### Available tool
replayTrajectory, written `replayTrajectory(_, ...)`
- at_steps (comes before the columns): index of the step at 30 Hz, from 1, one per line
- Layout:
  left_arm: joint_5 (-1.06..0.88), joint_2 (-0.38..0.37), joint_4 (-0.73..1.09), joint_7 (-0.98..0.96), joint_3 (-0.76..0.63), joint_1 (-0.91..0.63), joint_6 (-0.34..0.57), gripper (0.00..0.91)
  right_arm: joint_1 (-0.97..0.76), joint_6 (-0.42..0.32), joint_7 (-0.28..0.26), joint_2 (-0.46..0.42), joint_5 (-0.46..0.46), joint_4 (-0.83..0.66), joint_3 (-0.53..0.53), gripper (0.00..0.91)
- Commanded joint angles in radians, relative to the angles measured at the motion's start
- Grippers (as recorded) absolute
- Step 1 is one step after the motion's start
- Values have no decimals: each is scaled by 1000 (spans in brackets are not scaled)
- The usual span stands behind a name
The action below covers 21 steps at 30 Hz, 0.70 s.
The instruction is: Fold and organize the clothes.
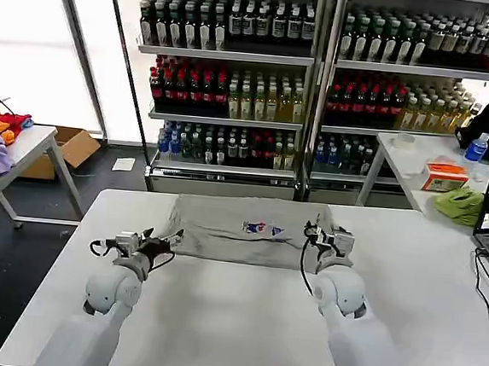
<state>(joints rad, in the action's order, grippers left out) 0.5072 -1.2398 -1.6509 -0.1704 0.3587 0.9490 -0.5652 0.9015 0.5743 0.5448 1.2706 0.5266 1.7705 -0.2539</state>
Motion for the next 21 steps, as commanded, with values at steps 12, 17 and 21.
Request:
replayTrajectory(12,-54,21,-73,7,24,90,-11,907,217,7,-10,-112,-7,120,-97,907)
replayTrajectory(17,-61,23,-47,8,27,79,-7,907,232,6,-20,-112,-7,101,-97,907)
replayTrajectory(21,-61,19,-30,8,34,65,-6,907,229,6,-24,-100,-10,82,-95,907)
